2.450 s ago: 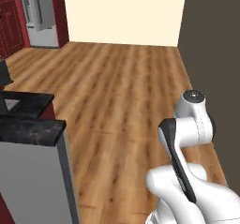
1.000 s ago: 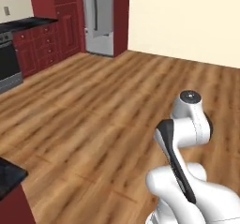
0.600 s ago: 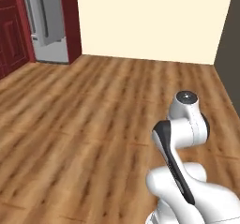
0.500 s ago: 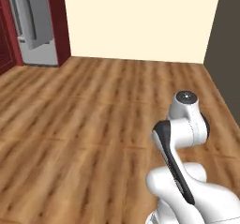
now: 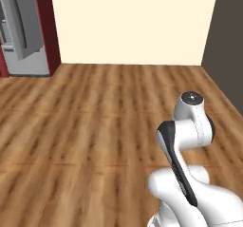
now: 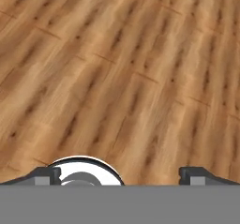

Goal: Place the cold items (pear and squash) from the fridge in one tupperware on the dining counter. Place the warm items (kebab skewer and hot dog) in the stove area in another tupperware.

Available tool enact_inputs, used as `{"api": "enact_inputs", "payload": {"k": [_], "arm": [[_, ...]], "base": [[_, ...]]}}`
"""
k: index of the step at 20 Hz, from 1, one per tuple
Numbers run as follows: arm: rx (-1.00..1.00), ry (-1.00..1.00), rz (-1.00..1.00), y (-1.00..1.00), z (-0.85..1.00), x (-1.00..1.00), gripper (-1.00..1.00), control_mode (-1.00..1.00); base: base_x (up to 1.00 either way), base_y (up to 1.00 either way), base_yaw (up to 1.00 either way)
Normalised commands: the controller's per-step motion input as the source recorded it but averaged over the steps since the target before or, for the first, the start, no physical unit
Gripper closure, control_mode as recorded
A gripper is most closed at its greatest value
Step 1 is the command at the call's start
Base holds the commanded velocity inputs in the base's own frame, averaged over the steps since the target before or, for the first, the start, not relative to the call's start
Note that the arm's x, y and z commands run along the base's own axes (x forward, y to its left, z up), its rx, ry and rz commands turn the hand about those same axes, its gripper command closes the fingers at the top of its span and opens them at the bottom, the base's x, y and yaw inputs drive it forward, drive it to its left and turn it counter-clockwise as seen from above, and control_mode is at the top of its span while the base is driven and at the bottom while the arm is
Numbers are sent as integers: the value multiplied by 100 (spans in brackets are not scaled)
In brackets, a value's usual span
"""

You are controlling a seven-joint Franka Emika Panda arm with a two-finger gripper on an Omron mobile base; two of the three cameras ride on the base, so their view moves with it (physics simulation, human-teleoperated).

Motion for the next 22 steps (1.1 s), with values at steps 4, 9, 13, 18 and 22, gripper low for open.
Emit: {"api": "enact_inputs", "payload": {"k": [4, 9, 13, 18, 22], "arm": [[0, 0, 0, 0, 0, 0, -100, 100], [0, 0, 0, 0, 0, 0, -100, 100], [0, 0, 0, 0, 0, 0, -100, 100], [0, 0, 0, 0, 0, 0, -100, 100], [0, 0, 0, 0, 0, 0, -100, 100]], "base": [[100, 100, -10], [100, 100, -2], [100, 100, 1], [100, 100, 0], [100, 100, 0]]}}
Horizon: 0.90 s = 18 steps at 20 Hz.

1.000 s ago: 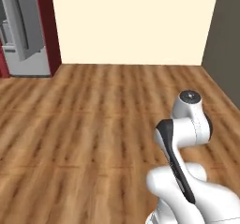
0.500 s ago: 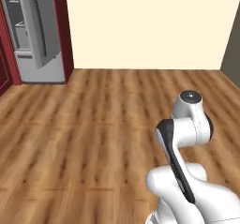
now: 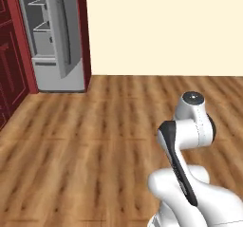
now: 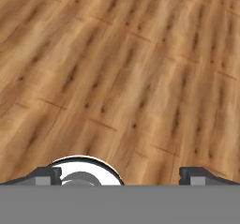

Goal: Place the cold items (pear and squash) from the fridge in one tupperware on the dining counter. Place the warm items (kebab skewer and hot dog) in the stove area in another tupperware.

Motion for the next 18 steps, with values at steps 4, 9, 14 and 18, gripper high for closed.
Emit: {"api": "enact_inputs", "payload": {"k": [4, 9, 14, 18], "arm": [[0, 0, 0, 0, 0, 0, -100, 100], [0, 0, 0, 0, 0, 0, -100, 100], [0, 0, 0, 0, 0, 0, -100, 100], [0, 0, 0, 0, 0, 0, -100, 100]], "base": [[100, 100, -11], [85, 100, -21], [57, 100, -23], [59, 100, -24]]}}
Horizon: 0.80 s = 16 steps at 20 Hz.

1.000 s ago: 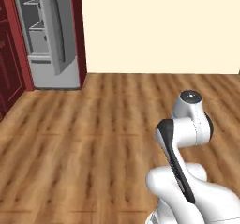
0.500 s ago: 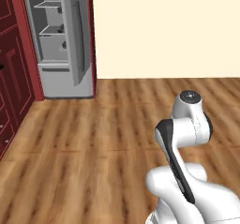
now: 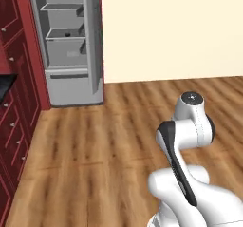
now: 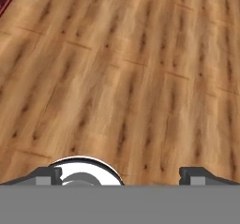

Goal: Place the cold items (pear and squash) from the fridge in one tupperware on the dining counter. Place the warm items (kebab skewer and hot dog) in the stove area in another tupperware.

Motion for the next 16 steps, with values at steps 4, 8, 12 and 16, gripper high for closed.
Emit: {"api": "enact_inputs", "payload": {"k": [4, 8, 12, 16], "arm": [[0, 0, 0, 0, 0, 0, -100, 100], [0, 0, 0, 0, 0, 0, -100, 100], [0, 0, 0, 0, 0, 0, -100, 100], [0, 0, 0, 0, 0, 0, -100, 100]], "base": [[79, 100, -27], [88, 100, -29], [81, 100, -29], [79, 94, -23]]}}
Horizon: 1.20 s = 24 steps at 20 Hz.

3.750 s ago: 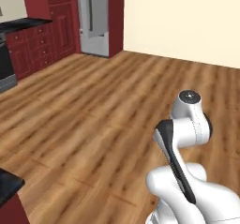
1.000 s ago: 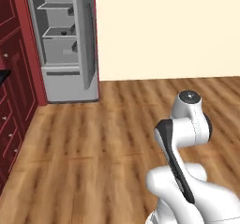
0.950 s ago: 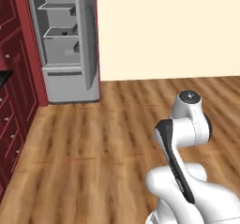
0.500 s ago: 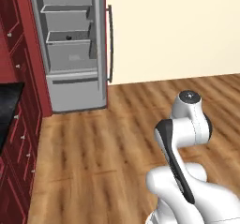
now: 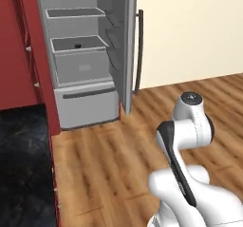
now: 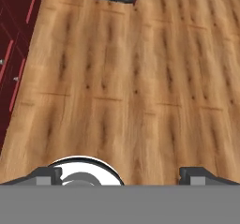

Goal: Place the cold items (pear and squash) from the fridge in one tupperware on the dining counter. Place the warm items (kebab skewer and hot dog) in the stove area in another tupperware.

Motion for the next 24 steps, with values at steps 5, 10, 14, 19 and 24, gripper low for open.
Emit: {"api": "enact_inputs", "payload": {"k": [5, 10, 14, 19, 24], "arm": [[0, 0, 0, 0, 0, 0, -100, 100], [0, 0, 0, 0, 0, 0, -100, 100], [0, 0, 0, 0, 0, 0, -100, 100], [0, 0, 0, 0, 0, 0, -100, 100], [0, 0, 0, 0, 0, 0, -100, 100]], "base": [[82, 52, -7], [88, 48, 0], [66, 59, -4], [62, 48, -7], [64, 58, -11]]}}
